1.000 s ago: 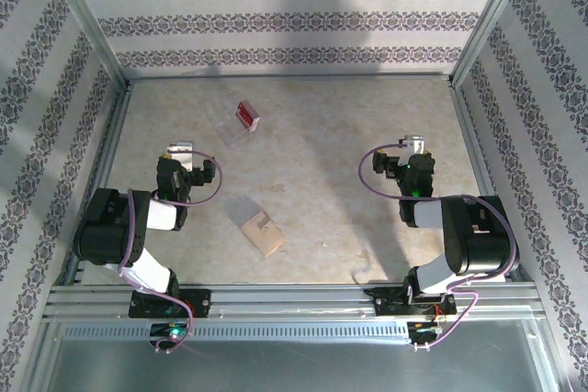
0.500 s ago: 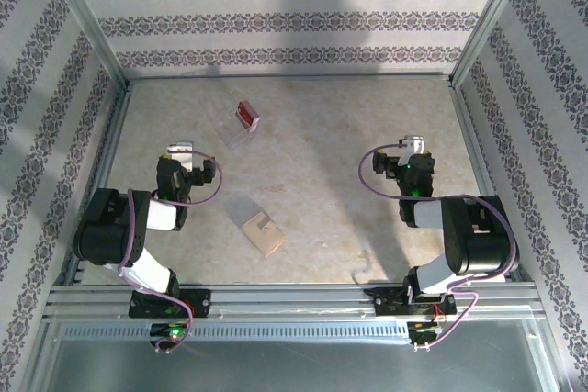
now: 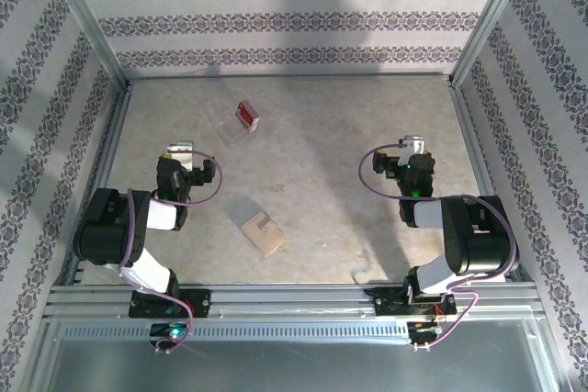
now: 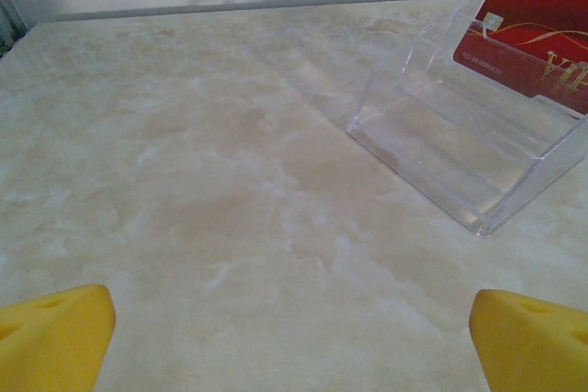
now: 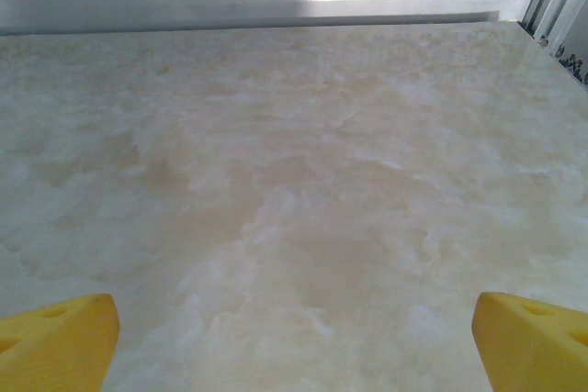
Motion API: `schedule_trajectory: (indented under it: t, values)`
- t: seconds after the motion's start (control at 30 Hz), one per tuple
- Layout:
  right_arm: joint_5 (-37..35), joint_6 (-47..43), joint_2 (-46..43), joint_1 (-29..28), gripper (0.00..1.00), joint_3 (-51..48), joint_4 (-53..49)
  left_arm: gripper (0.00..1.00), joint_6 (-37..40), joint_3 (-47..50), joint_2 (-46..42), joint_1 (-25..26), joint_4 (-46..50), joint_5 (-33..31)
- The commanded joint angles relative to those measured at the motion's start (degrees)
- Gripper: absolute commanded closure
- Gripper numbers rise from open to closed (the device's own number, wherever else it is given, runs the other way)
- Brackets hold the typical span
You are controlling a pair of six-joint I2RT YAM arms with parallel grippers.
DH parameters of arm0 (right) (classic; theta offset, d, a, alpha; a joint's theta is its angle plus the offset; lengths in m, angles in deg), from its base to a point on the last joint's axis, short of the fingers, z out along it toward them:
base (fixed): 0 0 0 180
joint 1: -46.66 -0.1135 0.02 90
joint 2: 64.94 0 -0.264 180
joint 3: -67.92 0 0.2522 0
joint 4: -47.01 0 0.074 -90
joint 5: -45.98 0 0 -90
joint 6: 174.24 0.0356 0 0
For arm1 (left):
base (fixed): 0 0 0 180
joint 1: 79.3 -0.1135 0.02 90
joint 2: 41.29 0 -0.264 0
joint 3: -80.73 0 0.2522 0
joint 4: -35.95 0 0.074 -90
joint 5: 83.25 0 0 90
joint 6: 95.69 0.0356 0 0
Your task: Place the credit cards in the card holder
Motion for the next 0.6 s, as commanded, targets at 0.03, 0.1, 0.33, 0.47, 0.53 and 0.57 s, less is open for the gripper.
schedule_trajectory:
  t: [0.03,0.1,0.33,0.47,0.53,0.57]
  values:
    - [2.1,-0.72,-0.67,-0.12,0.02,1.1,-0.19,0.01,1.92,1.22,-1.65,0.39,-1.91,4.56]
    - [2.21,-0.82,-2.32,-0.04,0.02,1.88,-3.09,0.01,1.98,0.42,-4.3,0.41,1.75,5.52]
    - [-3.22,5.38,-18.52,-0.23,0.02,3.73,-20.16,0.01,3.49,-13.21,-15.08,0.41,33.78,10.44]
    - [-7.54,26.47,-27.42,0.95,0.02,7.3,-37.06,0.01,-0.63,-28.15,-16.37,0.49,61.76,8.88]
    - [-2.42,30.88,-29.0,1.78,0.02,9.38,-40.32,0.01,-4.71,-32.34,-18.31,0.5,71.15,7.49]
    - [-0.62,32.3,-28.82,1.61,0.02,10.71,-41.86,0.01,-5.85,-33.6,-19.59,0.5,74.12,7.49]
